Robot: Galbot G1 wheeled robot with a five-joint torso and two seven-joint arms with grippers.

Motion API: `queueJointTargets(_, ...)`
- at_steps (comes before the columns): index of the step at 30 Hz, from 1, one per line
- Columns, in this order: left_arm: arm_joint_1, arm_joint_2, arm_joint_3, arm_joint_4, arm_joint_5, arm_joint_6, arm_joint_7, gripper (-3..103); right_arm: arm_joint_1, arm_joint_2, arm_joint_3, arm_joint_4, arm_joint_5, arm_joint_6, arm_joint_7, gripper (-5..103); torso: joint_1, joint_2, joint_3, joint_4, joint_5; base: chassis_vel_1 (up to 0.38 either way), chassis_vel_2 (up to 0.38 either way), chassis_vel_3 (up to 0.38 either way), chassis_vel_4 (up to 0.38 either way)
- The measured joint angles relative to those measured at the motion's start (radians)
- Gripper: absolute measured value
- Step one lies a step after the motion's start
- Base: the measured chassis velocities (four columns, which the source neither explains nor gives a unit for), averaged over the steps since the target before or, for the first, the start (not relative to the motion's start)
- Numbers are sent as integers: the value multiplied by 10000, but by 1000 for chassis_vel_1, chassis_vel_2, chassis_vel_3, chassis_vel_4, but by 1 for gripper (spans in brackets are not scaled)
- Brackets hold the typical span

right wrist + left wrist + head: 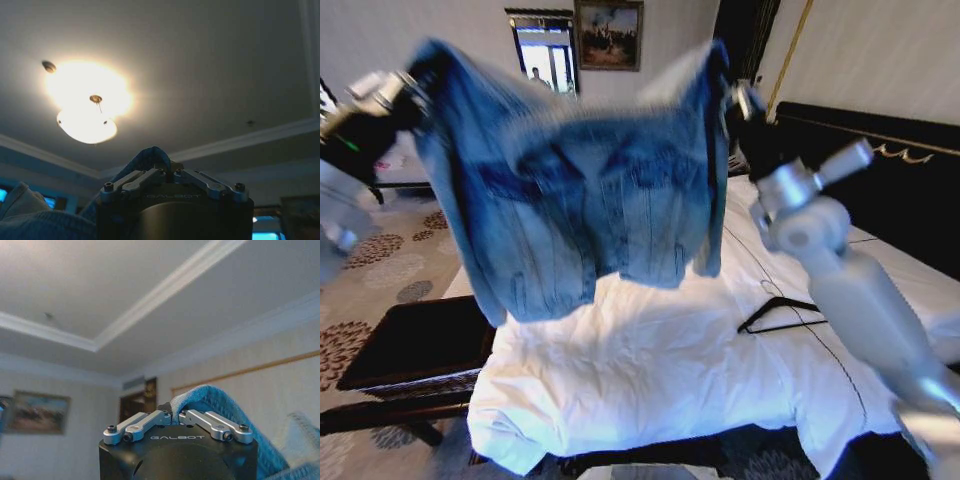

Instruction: Pick up the clothes from the bed and hang them on the clothes hanger.

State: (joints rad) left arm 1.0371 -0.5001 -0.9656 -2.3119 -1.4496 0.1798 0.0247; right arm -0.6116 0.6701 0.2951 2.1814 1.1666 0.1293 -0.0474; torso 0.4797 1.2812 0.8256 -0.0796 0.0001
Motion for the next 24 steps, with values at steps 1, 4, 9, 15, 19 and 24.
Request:
queueJointTargets(1, 565, -301, -487, -454, 8, 87, -142, 2, -630, -81, 354, 394, -163, -19, 176, 1, 0, 0, 0, 1, 4, 0, 0, 0, 0)
queueJointTargets(4, 1373, -622, -1478, -1149, -202, 300, -437, 2, -1273, -308, 823, 1030, -217, -244, 683, 1, -2, 0, 0, 16, 8, 0, 0, 0, 0)
queueJointTargets(9, 2149, -402, -3674, -2010, -1857, 1361, -1548, 2, -866, -1951, 2043, 2390, 1554, -1841, 2732, 1, -4, 5, -4, 19, -8, 0, 0, 0, 0)
queueJointTargets(15, 2102, -697, -2407, -1521, -1269, 2601, -2114, 2, -925, -2182, 1411, 1890, 1547, -2855, 3617, 1, -5, 7, -3, 11, 2, 0, 0, 0, 0)
queueJointTargets(19, 2139, -2245, 1454, 100, 1343, 3362, -1821, 2, -1423, -1066, -1114, 370, 617, -3774, 4335, 1, 5, -1, 5, 16, 2, 0, 0, 0, 0)
queueJointTargets(24, 1268, -4112, 4906, 3434, 3869, 3202, -1143, 2, -883, 364, -3862, -2509, -528, -4332, 4606, 1, 6, -2, 5, 16, -10, 0, 0, 0, 0)
